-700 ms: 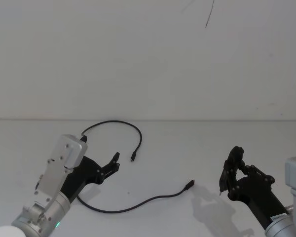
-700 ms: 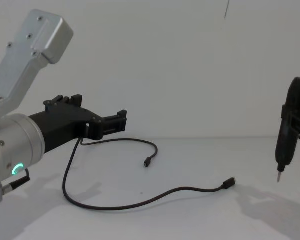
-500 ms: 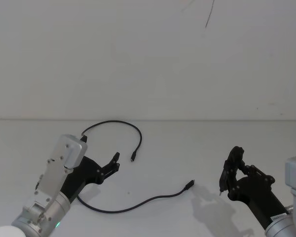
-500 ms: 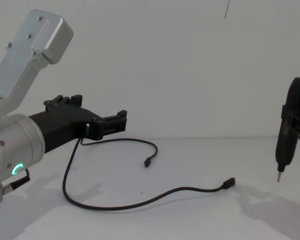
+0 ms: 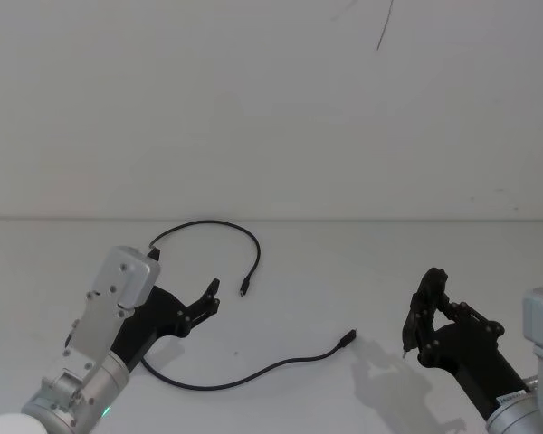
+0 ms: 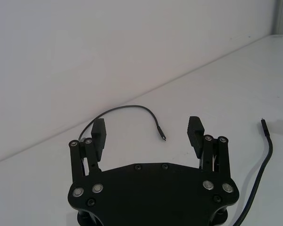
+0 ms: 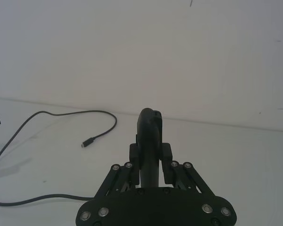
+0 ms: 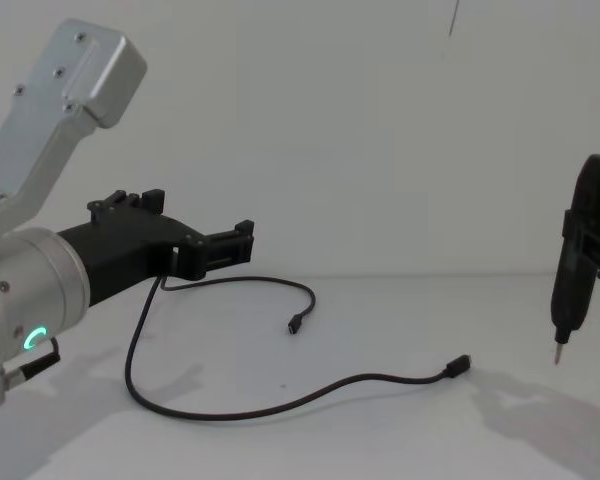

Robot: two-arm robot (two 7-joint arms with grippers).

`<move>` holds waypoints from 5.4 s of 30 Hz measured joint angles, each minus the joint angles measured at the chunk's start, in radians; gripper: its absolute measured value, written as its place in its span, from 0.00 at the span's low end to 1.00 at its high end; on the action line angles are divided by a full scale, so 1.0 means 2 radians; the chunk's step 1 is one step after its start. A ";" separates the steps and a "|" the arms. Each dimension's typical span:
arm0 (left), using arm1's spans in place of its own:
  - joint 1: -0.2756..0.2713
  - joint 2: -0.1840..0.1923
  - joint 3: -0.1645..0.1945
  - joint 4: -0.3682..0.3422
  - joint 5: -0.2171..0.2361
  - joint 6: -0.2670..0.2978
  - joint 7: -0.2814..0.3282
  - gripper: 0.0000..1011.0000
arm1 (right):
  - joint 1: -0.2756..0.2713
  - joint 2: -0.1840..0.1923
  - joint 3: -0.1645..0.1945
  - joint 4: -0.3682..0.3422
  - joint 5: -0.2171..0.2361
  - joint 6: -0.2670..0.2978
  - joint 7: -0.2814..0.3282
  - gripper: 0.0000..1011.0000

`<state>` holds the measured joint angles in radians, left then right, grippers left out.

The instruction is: Pick up the data cable with the one hand.

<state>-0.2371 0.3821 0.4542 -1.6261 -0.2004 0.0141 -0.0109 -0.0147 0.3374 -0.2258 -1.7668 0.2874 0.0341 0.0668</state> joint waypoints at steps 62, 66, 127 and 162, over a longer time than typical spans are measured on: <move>-0.035 0.017 0.034 0.003 -0.040 0.045 -0.158 0.99 | 0.000 0.000 0.000 0.000 0.000 0.000 0.000 0.27; -0.040 0.018 0.033 0.009 -0.046 0.049 -0.171 0.99 | 0.000 0.000 0.000 0.000 0.000 0.000 0.000 0.27; -0.150 -0.043 0.090 0.228 -0.047 0.017 -0.304 0.88 | 0.000 0.000 0.000 0.000 0.000 0.000 0.000 0.27; -0.156 -0.057 0.087 0.250 -0.046 0.013 -0.306 0.05 | 0.000 0.000 0.000 0.000 0.000 0.000 0.000 0.27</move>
<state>-0.5496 0.2679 0.6292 -1.1271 -0.2932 0.0406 -0.6229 -0.0146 0.3375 -0.2258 -1.7668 0.2874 0.0340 0.0668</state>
